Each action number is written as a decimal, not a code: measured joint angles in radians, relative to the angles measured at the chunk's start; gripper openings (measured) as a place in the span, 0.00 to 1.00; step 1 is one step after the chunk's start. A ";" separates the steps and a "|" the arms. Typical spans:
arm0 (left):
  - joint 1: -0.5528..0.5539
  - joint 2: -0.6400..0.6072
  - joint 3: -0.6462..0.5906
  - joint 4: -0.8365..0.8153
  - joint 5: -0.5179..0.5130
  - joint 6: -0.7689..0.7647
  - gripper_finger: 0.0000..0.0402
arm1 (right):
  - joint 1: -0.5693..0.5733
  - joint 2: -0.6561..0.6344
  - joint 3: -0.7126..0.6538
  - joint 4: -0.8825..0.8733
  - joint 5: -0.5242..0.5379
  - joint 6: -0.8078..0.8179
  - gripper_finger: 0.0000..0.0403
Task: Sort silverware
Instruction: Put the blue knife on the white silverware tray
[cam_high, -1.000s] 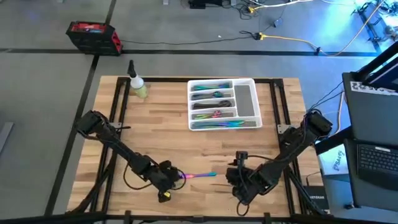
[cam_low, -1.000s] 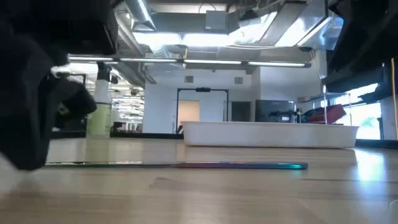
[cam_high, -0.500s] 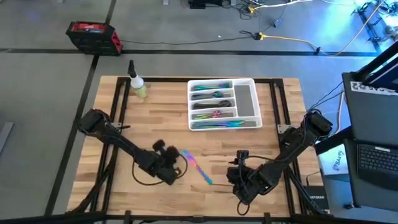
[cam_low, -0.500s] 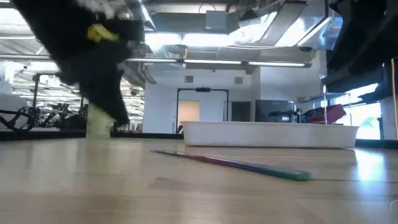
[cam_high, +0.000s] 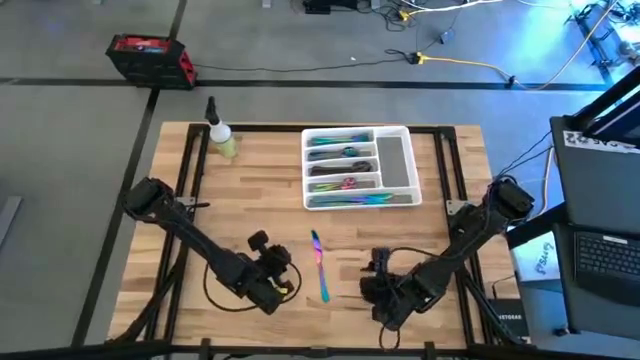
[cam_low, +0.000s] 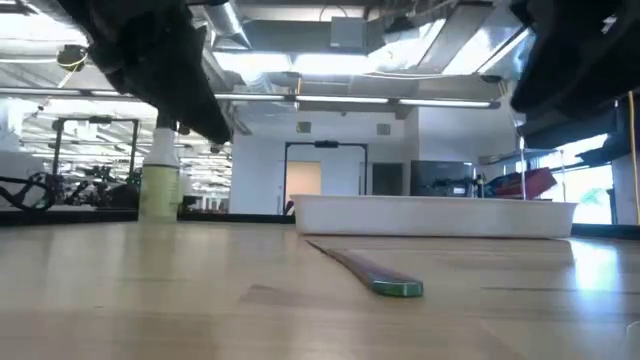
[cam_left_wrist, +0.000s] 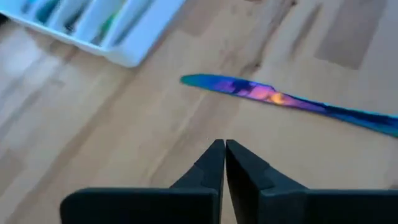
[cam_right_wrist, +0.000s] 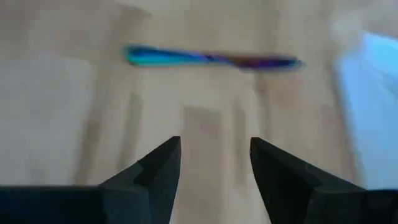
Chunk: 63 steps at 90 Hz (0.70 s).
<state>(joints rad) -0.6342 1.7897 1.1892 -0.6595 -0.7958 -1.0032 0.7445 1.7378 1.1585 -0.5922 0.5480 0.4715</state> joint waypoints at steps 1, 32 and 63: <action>-0.002 0.000 -0.001 0.006 0.005 0.004 0.00 | -0.003 0.000 -0.006 0.029 -0.012 -0.019 0.44; -0.177 0.017 -0.004 0.099 -0.111 -0.111 0.00 | -0.131 0.080 -0.074 0.301 -0.259 -0.222 0.12; -0.326 0.154 -0.004 0.282 -0.083 -0.344 0.00 | -0.196 0.282 0.016 0.460 -0.406 -0.366 0.02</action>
<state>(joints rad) -0.9606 1.9436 1.1851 -0.3774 -0.8790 -1.3470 0.5483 2.0201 1.1747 -0.1326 0.1416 0.1054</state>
